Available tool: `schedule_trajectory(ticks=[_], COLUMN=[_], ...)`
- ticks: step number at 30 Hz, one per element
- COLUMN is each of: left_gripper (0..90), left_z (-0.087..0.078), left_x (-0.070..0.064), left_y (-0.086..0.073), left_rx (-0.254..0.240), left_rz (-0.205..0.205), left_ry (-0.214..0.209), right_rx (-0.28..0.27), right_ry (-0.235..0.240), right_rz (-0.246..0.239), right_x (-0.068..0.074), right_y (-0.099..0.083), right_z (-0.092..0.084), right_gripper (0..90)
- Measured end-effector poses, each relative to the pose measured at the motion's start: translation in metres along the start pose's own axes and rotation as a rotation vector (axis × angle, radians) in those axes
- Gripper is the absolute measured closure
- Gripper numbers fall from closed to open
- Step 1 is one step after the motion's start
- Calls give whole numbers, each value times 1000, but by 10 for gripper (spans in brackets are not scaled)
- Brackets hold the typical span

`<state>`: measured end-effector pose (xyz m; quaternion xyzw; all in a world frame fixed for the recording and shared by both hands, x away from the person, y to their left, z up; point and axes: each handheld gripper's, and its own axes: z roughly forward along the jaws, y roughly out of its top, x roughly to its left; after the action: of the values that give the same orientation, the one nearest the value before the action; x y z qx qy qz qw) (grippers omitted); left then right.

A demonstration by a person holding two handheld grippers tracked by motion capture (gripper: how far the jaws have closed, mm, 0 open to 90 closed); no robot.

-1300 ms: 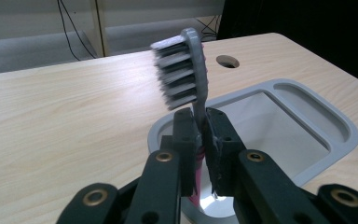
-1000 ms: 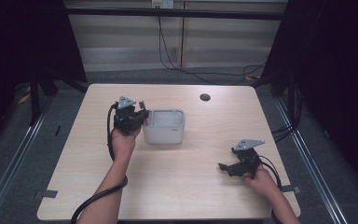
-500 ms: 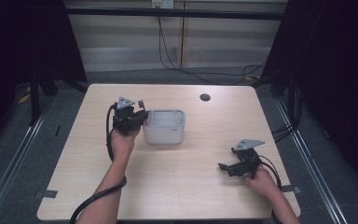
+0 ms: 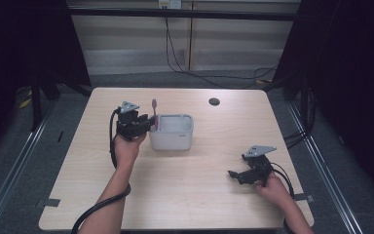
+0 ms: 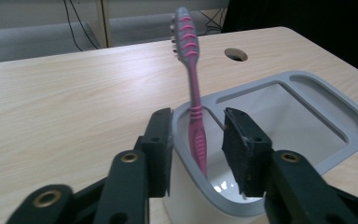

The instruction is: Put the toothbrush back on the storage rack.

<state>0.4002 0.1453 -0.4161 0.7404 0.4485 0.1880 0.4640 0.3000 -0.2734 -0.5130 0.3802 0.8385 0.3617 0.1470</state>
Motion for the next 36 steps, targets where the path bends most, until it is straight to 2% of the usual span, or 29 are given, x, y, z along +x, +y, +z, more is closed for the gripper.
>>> schedule_trajectory(ticks=[7,12,17,23,36], left_gripper=[500,448,354,274,255], left_z=[-5,-6,-6,-7,-19], left_x=[3,4,4,4,5], left_y=[-1,-2,-2,-3,-11], left_rx=[10,20,31,29,38], left_rz=[1,11,27,27,40], left_ry=[22,22,25,28,18], right_rx=[0,0,0,0,0], right_ry=[0,0,0,0,0], right_rz=[0,0,0,0,0], right_x=[0,0,0,0,0], right_y=[0,0,0,0,0], right_z=[0,0,0,0,0], right_gripper=[96,96,96,96,96])
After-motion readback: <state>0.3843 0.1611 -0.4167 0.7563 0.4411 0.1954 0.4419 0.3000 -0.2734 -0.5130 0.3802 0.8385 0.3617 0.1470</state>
